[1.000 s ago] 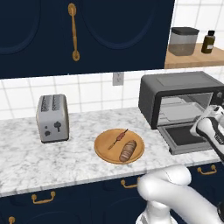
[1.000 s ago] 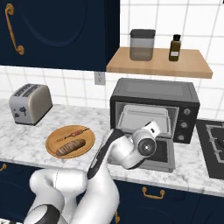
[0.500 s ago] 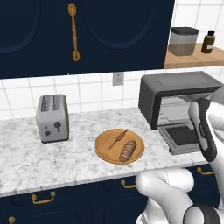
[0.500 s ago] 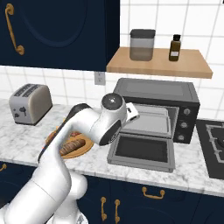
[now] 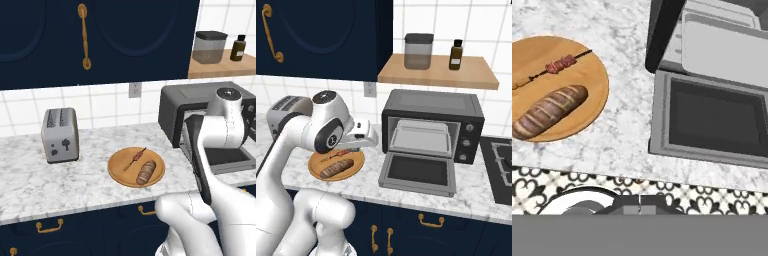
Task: Pick up the kebab skewer and baguette bread, and place them inside the toaster oven. Close the toaster oven door and start by setting the timer.
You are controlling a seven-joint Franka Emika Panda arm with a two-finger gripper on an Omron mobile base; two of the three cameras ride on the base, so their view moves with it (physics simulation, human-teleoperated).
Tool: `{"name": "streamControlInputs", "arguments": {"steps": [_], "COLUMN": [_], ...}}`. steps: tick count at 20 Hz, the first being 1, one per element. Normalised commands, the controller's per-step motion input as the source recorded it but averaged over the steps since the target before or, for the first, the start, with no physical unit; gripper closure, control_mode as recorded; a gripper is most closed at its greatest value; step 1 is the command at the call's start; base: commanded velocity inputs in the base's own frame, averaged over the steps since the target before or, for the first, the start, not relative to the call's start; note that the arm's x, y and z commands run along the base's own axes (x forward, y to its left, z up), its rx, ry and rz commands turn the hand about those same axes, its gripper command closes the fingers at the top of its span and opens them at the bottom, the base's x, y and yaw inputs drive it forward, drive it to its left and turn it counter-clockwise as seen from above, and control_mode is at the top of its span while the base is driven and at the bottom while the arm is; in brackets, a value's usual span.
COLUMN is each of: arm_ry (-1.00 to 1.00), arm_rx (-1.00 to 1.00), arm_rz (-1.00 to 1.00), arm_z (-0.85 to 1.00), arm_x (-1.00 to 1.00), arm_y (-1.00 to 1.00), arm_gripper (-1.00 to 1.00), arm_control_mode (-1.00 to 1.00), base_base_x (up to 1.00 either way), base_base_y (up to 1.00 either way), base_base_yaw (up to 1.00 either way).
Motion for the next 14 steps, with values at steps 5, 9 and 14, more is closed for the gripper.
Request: {"name": "streamControlInputs", "arguments": {"steps": [5,9,14], "arm_ry": [0.01,0.07,0.11], "arm_rx": [0.21,0.18,0.23], "arm_rz": [-0.58,-0.51,-0.18], "arm_z": [-0.27,-0.62,-0.71], "arm_x": [-0.05,0.09,0.11], "arm_y": [0.76,0.71,0.41], "arm_gripper": [-1.0,-1.0,-1.0], "arm_control_mode": [-1.0,-1.0,-1.0], "base_base_x": [0.0,0.0,0.0], "base_base_y": [0.0,0.0,0.0], "base_base_yaw": [0.0,0.0,0.0]}}
